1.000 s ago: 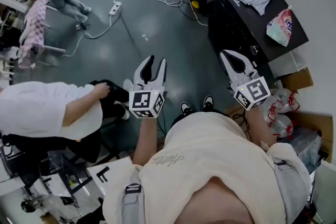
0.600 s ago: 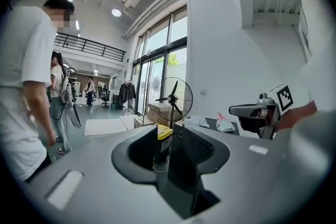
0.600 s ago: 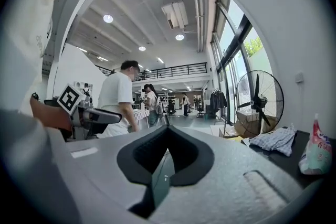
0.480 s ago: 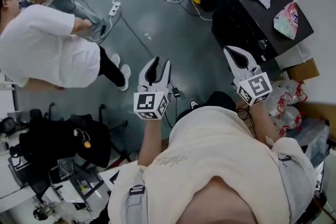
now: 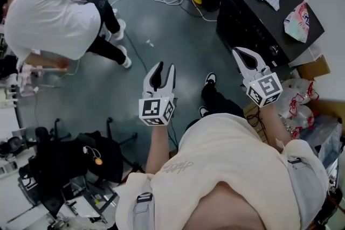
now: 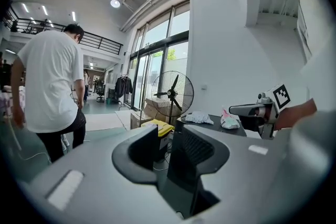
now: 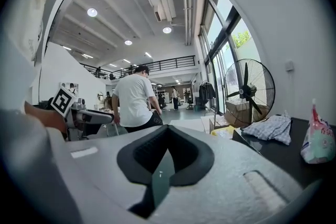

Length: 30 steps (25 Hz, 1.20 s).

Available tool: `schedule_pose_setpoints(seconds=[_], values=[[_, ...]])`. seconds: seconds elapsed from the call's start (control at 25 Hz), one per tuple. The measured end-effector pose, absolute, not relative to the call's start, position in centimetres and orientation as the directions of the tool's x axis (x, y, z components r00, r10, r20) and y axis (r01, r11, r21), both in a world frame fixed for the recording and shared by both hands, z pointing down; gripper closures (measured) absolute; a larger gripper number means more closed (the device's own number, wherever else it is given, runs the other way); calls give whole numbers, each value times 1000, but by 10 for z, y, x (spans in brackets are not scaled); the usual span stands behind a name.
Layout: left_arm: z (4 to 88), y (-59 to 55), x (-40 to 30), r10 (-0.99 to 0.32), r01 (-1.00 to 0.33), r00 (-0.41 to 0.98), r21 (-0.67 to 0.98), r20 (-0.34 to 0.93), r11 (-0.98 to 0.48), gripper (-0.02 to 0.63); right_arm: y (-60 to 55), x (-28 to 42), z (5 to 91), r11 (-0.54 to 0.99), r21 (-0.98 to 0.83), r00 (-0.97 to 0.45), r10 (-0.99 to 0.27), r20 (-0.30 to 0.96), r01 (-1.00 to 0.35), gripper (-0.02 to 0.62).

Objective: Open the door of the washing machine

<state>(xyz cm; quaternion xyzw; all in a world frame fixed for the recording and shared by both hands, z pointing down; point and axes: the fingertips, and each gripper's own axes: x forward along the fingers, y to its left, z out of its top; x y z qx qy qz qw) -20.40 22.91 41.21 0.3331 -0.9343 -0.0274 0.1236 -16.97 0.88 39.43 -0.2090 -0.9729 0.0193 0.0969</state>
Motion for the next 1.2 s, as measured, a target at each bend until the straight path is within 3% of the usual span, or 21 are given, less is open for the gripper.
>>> schedule_pose_setpoints(seconds=[0.72,1.2], values=[[388,129,-410,-725,-727,-652,86,223,681,445,-75,-370,427,937,-178,-932,329,154,301,594],[394,45,-468,-846,-857,-488,68,214,511,445,-130,-390,427,986,-113,-977,142,161,124,594]])
